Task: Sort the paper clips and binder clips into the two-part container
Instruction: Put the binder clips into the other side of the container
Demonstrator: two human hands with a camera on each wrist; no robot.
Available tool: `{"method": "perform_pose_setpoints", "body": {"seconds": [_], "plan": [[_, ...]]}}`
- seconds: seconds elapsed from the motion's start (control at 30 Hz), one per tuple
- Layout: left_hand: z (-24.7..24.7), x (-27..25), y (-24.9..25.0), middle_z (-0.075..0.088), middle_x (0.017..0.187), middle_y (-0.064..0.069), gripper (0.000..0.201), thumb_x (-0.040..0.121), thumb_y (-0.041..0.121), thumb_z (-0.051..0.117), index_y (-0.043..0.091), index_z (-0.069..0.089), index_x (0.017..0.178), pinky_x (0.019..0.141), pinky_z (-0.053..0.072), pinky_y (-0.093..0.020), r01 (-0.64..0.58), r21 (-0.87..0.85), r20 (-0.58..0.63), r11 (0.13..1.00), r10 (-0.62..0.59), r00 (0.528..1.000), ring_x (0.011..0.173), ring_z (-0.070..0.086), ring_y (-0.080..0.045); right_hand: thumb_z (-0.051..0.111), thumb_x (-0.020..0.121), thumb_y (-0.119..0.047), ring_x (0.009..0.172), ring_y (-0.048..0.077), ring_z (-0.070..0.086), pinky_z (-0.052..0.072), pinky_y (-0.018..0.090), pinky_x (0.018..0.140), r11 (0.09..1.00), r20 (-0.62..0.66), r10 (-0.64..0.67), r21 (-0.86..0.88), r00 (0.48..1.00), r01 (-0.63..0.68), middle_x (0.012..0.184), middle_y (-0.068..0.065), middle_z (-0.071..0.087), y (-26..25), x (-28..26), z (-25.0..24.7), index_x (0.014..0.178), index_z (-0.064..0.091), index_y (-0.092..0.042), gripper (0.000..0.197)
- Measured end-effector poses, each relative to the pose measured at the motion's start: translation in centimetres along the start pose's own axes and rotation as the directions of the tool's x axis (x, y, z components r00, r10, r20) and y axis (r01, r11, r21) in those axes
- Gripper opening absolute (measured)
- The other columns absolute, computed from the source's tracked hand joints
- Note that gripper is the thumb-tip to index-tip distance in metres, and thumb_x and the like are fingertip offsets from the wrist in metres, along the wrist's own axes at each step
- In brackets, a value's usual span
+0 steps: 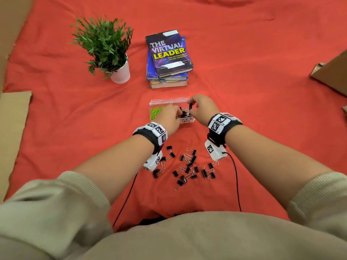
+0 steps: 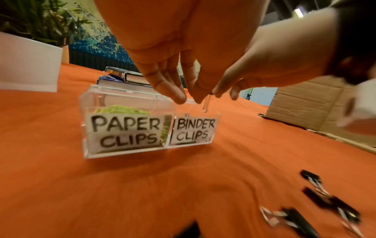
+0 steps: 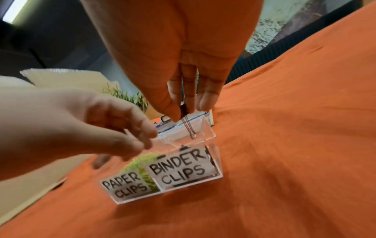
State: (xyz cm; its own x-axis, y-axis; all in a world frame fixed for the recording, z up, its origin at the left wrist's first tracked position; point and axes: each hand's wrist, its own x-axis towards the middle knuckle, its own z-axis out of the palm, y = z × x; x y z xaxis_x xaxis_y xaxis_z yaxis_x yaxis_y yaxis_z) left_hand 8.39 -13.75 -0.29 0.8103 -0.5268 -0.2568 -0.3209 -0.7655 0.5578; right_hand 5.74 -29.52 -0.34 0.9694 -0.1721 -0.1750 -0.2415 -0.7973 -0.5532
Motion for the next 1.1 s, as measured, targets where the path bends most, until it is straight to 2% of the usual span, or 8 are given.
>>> {"method": "perform_pose_setpoints", "body": {"seconds": [0.17,0.27,0.37,0.47,0.6,0.7,0.93,1.1], "plan": [[1.1,-5.9,-3.5,0.057,0.110,-0.002,0.019,0.086,0.018,0.060,0.017,0.059,0.105,0.090,0.049,-0.036,-0.020,0.125,0.200,0.992,-0.006,0.980,0.101,0.058,-0.019,0.056,0.086,-0.011,0.115,0.027,0.046,0.040,0.036,0.098,0.985,0.095,-0.039,-0.161,0.995,0.054,0.119,0.007,0.059,-0.3,0.3,1.0,0.116,0.061,-0.014,0.031],[1.8,-8.4,-5.5,0.050,0.112,-0.003,0.037,0.081,0.030,0.066,0.019,0.055,0.114,0.088,0.047,-0.035,-0.017,0.252,0.267,0.968,-0.052,0.962,0.108,0.052,-0.022,0.059,0.085,-0.013,0.107,0.025,0.051,0.044,0.036,0.095,0.980,0.091,-0.122,-0.144,0.988,0.134,0.112,0.008,0.059,-0.9,-1.6,1.2,0.111,0.062,-0.013,0.026],[2.6,-9.8,-7.0,0.045,0.114,-0.004,0.060,0.070,0.044,0.074,0.018,0.050,0.119,0.089,0.049,-0.040,0.003,0.325,0.273,0.946,-0.097,0.957,0.112,0.047,-0.023,0.060,0.083,-0.016,0.093,0.017,0.057,0.052,0.033,0.086,0.986,0.287,-0.109,-0.094,0.952,0.141,0.104,0.001,0.059,-1.2,-4.9,2.0,0.107,0.060,-0.016,0.024],[3.0,-10.4,-7.6,0.042,0.118,-0.004,0.074,0.064,0.051,0.078,0.018,0.046,0.121,0.087,0.050,-0.043,0.018,0.361,0.279,0.932,-0.126,0.952,0.115,0.043,-0.023,0.068,0.075,-0.038,0.101,0.018,0.050,0.052,0.036,0.086,0.948,0.494,-0.027,-0.263,0.869,0.179,0.110,0.000,0.048,-0.7,-8.3,3.3,0.116,0.049,-0.022,0.048],[3.5,-10.4,-7.7,0.042,0.120,-0.005,0.067,0.069,0.043,0.077,0.018,0.045,0.123,0.087,0.050,-0.047,0.040,0.329,0.287,0.944,-0.140,0.948,0.113,0.049,-0.027,0.076,0.065,-0.049,0.109,0.025,0.041,0.050,0.044,0.085,0.916,0.524,0.056,-0.366,0.850,0.165,0.118,0.007,0.037,0.4,-10.7,5.1,0.123,0.039,-0.017,0.076],[3.9,-10.3,-7.6,0.043,0.119,-0.005,0.056,0.076,0.040,0.073,0.018,0.046,0.120,0.085,0.051,-0.047,0.037,0.322,0.276,0.946,-0.132,0.952,0.107,0.054,-0.029,0.077,0.069,-0.041,0.111,0.029,0.042,0.048,0.044,0.089,0.936,0.491,0.064,-0.330,0.869,0.118,0.120,0.009,0.036,0.7,-11.2,6.2,0.121,0.042,-0.016,0.068],[4.8,-10.3,-6.8,0.048,0.114,-0.006,0.044,0.081,0.037,0.070,0.016,0.050,0.115,0.087,0.049,-0.043,0.051,0.275,0.237,0.960,-0.119,0.964,0.104,0.054,-0.028,0.069,0.078,-0.012,0.096,0.023,0.057,0.045,0.029,0.086,0.987,0.421,0.073,-0.159,0.904,-0.005,0.104,0.002,0.044,0.2,-11.1,7.1,0.095,0.064,-0.015,0.018],[5.0,-9.9,-7.1,0.054,0.112,-0.008,0.027,0.085,0.022,0.067,0.013,0.055,0.107,0.090,0.046,-0.038,0.082,0.183,0.229,0.980,-0.123,0.966,0.104,0.055,-0.028,0.070,0.078,-0.010,0.097,0.022,0.060,0.040,0.018,0.079,0.993,0.371,0.099,-0.103,0.924,-0.065,0.102,0.002,0.051,0.3,-10.9,7.3,0.088,0.070,-0.013,0.010]]}}
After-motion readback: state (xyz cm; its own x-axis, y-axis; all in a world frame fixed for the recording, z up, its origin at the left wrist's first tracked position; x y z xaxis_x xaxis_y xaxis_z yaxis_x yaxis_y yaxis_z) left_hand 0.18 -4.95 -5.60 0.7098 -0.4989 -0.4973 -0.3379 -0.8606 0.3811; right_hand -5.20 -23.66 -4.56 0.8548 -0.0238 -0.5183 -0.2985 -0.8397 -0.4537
